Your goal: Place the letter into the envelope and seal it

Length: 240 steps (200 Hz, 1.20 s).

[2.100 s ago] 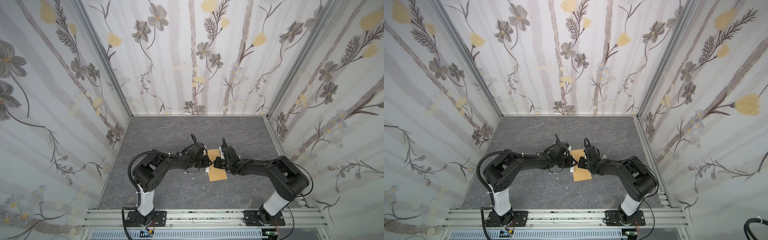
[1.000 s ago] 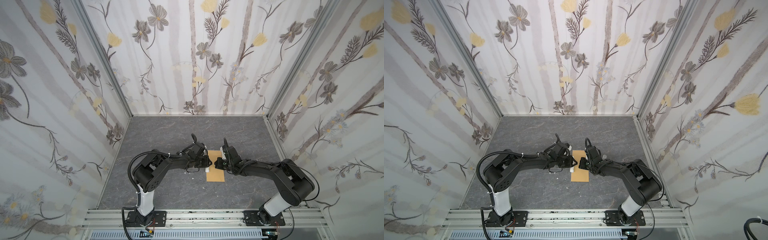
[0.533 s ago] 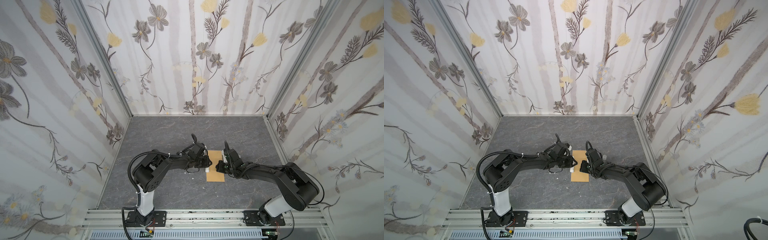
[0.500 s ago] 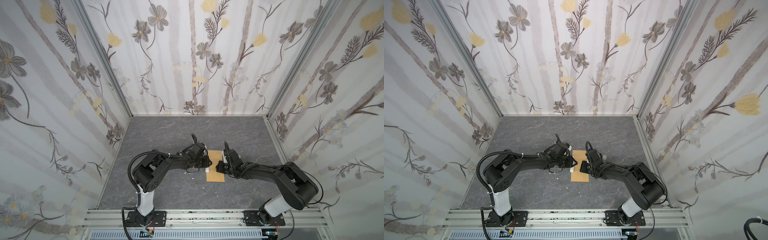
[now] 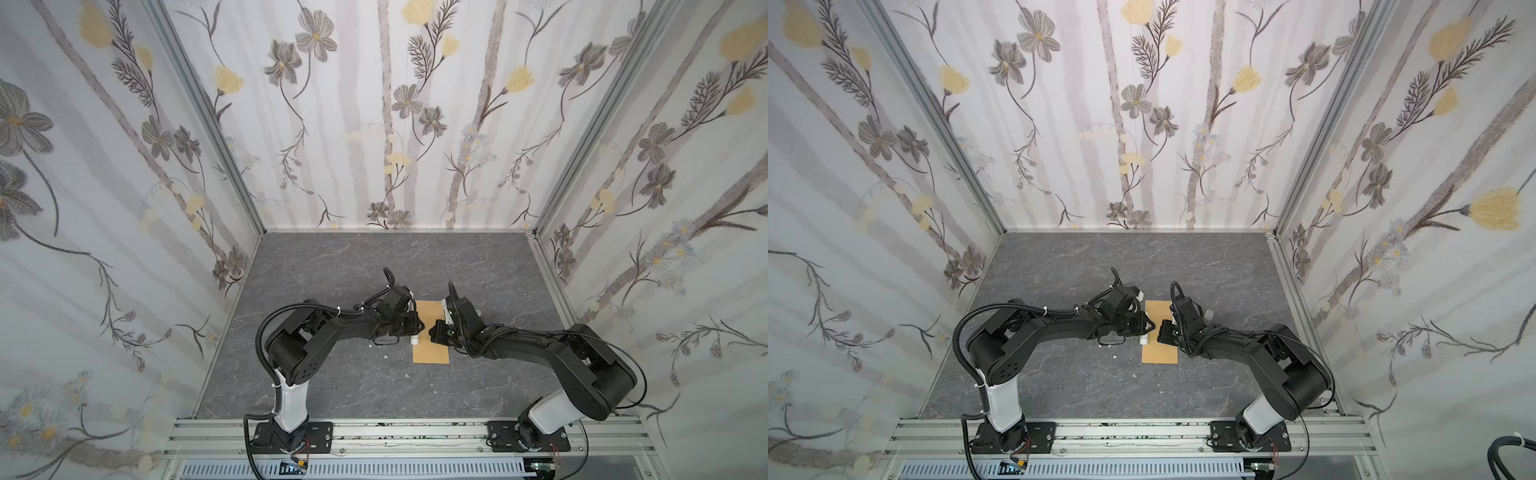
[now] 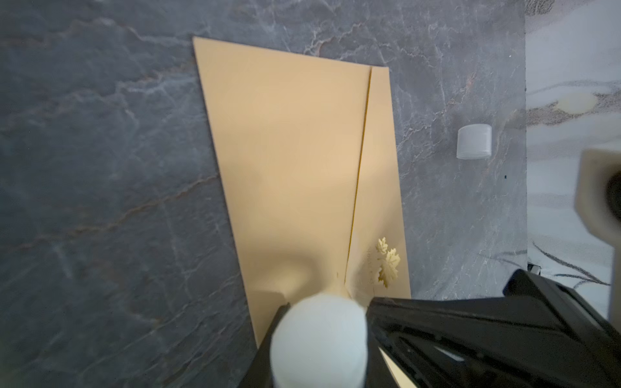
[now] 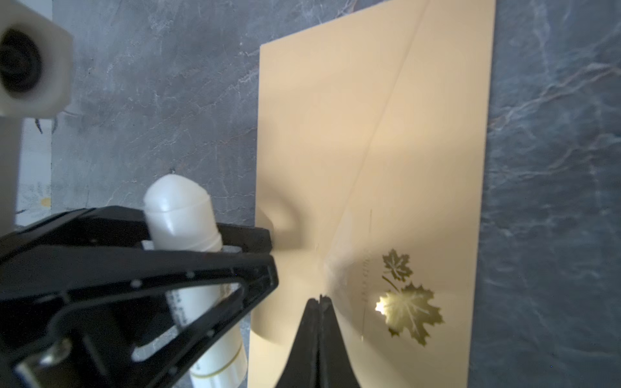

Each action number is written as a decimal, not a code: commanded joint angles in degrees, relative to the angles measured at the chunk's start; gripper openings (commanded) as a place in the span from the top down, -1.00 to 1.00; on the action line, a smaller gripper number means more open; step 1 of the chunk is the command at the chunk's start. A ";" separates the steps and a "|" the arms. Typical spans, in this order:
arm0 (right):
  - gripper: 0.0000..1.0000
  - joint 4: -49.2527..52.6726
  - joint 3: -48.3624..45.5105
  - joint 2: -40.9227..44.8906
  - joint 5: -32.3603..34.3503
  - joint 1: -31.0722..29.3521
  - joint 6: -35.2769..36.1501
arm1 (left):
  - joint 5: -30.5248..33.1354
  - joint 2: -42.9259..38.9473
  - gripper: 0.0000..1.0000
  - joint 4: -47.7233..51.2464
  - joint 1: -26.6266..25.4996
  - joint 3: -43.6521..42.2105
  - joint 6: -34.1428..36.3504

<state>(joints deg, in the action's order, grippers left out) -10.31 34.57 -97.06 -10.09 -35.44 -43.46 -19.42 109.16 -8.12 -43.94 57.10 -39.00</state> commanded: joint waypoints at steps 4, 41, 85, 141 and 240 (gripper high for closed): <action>1.00 0.65 -0.31 1.02 1.08 -0.06 -0.41 | 1.45 0.35 1.00 6.63 -0.18 -0.43 -0.06; 1.00 -0.35 1.50 -2.67 1.55 0.28 0.74 | 1.38 0.26 1.00 6.71 -0.29 -0.48 -0.02; 1.00 -3.20 1.99 -6.85 0.80 0.30 0.27 | 1.21 0.53 1.00 6.71 -0.27 -0.34 -0.02; 1.00 -1.93 1.39 -3.38 0.77 0.70 -0.13 | 1.29 0.56 1.00 6.80 -0.31 -0.30 0.02; 1.00 -3.50 3.80 -7.44 -1.17 2.04 0.95 | 1.20 1.36 1.00 6.93 -0.35 0.44 0.39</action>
<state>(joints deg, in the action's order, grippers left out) -11.18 37.52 -102.74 -9.98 -33.30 -42.37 -19.31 109.58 -7.64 -44.18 57.76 -39.00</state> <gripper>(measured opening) 0.050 0.247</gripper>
